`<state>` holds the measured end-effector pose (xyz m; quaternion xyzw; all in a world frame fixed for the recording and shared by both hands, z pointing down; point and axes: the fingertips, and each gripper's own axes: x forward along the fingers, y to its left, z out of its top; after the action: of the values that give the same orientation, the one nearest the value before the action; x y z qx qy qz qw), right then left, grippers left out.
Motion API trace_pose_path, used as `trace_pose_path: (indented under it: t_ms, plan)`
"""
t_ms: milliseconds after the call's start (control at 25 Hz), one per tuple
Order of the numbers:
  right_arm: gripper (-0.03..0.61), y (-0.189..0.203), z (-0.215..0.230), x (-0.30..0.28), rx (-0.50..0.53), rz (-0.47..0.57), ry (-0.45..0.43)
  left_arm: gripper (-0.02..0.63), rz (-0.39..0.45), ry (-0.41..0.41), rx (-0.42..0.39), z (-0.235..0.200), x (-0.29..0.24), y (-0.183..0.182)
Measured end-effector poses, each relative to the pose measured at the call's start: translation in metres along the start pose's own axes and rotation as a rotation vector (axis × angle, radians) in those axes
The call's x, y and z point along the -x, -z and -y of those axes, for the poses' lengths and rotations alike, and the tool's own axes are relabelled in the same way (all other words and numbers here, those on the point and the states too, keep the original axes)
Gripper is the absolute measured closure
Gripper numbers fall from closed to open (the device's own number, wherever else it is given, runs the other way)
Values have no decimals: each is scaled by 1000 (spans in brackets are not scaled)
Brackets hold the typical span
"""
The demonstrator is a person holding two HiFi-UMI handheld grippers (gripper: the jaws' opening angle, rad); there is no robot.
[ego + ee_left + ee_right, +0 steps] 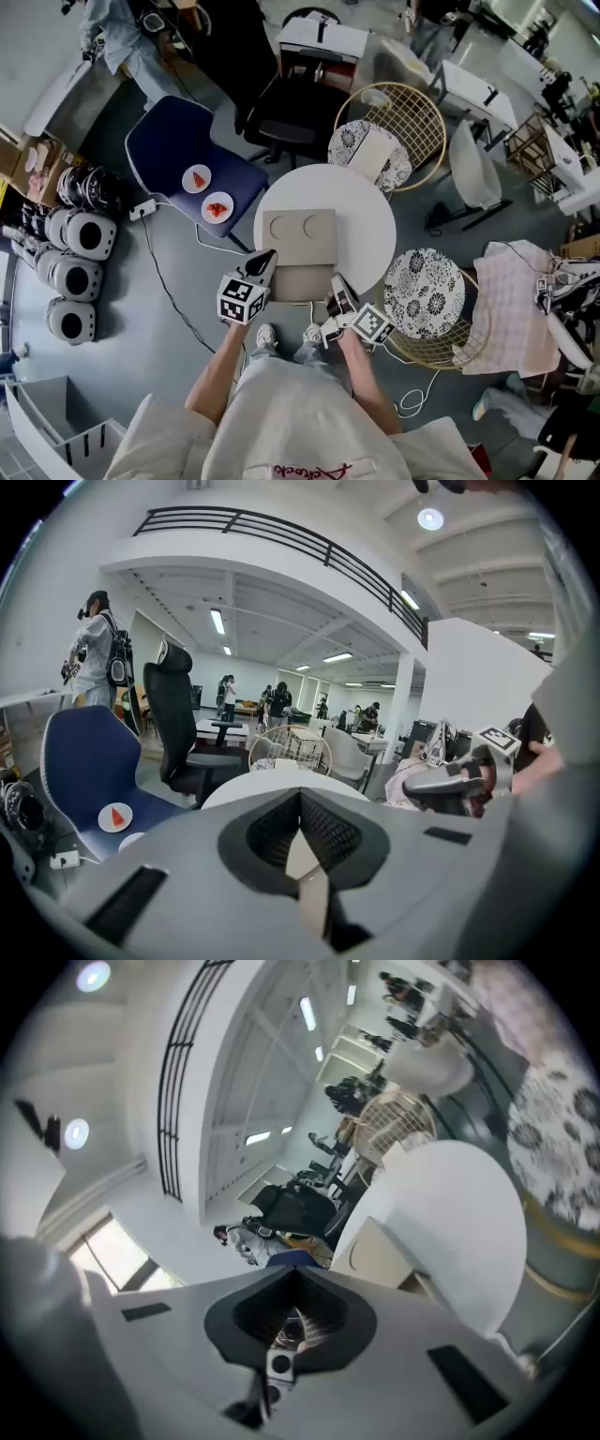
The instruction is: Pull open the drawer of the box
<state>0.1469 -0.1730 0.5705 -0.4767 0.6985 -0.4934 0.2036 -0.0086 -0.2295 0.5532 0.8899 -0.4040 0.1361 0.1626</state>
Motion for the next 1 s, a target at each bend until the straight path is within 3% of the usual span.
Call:
trace_pose_path:
  t_ms: [160,320,400,480,640,1000]
  plan:
    - [563,-21,-31,-5,351,-48,43,603,15,5,-21,24,13,-17]
    - [563,-32,-58,-13,908,-86,136,603,47,8,-39,47,16,-31]
    - [563,-31,-75,-13,1125,-81,152,603,68,8,-39,58,18,-36]
    - [563,-28,-86,-12,1175,-69,134,603,85,11,-45,69,20,-39]
    - [563,-18,-97,-7,1154,-65,80,603,104,3,-60,81,24,-43]
    - [563,8,-117,32,1136,-20,57,603,200,-45,-42,90,74,-52]
